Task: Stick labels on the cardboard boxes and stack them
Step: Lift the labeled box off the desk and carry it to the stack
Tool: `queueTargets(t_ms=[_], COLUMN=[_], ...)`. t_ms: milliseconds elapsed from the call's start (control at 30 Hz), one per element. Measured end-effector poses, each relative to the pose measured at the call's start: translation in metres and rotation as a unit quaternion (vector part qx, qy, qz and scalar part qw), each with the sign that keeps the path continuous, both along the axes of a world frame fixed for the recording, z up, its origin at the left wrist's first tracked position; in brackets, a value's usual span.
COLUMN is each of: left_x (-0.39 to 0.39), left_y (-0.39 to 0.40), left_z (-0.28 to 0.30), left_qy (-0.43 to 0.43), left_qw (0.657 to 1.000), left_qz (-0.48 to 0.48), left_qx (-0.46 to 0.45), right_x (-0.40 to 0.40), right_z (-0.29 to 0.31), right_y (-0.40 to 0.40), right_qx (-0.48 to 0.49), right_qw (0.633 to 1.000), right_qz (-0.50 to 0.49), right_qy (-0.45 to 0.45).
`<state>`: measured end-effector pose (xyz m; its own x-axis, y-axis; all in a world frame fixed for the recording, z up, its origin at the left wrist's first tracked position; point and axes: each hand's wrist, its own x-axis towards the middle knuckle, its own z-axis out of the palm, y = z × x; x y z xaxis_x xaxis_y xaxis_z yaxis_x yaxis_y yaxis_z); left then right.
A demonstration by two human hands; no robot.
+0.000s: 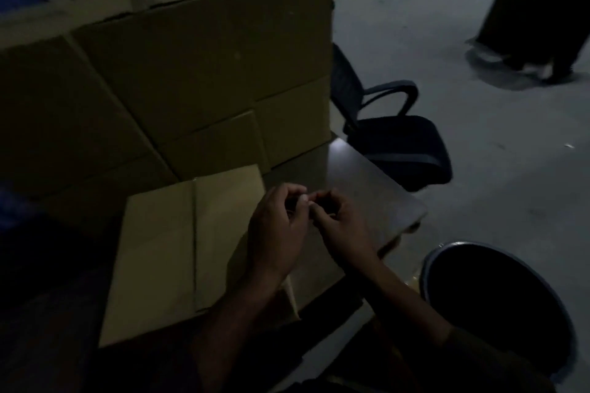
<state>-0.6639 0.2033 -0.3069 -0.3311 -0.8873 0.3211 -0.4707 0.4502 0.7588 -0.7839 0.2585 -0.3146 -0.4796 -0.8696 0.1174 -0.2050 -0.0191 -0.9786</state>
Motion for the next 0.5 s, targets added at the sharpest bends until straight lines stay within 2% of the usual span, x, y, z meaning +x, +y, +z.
queueTargets(t_ms=[133, 200, 267, 367, 433, 500], left_x=[0.075, 0.122, 0.166, 0.207, 0.212, 0.216], left_y=[-0.021, -0.028, -0.033, -0.036, -0.037, -0.034], left_z=[-0.005, -0.014, -0.029, -0.041, -0.041, -0.033], left_qy=[0.002, -0.054, -0.141, -0.164, -0.129, -0.080], left_qw=[0.990, 0.975, 0.953, 0.930, 0.927, 0.934], left_qz=[0.139, 0.214, 0.269, 0.310, 0.305, 0.290], left_qx=[-0.017, -0.012, 0.012, 0.108, 0.173, 0.192], right_x=[0.047, 0.062, 0.073, 0.082, 0.085, 0.091], right_z=[-0.012, -0.022, -0.030, -0.037, -0.041, -0.034], right_y=[-0.034, -0.041, -0.040, -0.031, -0.027, -0.024], right_qx=[0.047, 0.082, 0.091, 0.089, 0.110, 0.130], right_qw=[0.993, 0.971, 0.958, 0.976, 0.979, 0.977], right_qz=[0.085, 0.114, 0.113, 0.049, 0.003, -0.017], right_qy=[0.071, 0.192, 0.247, 0.194, 0.170, 0.167])
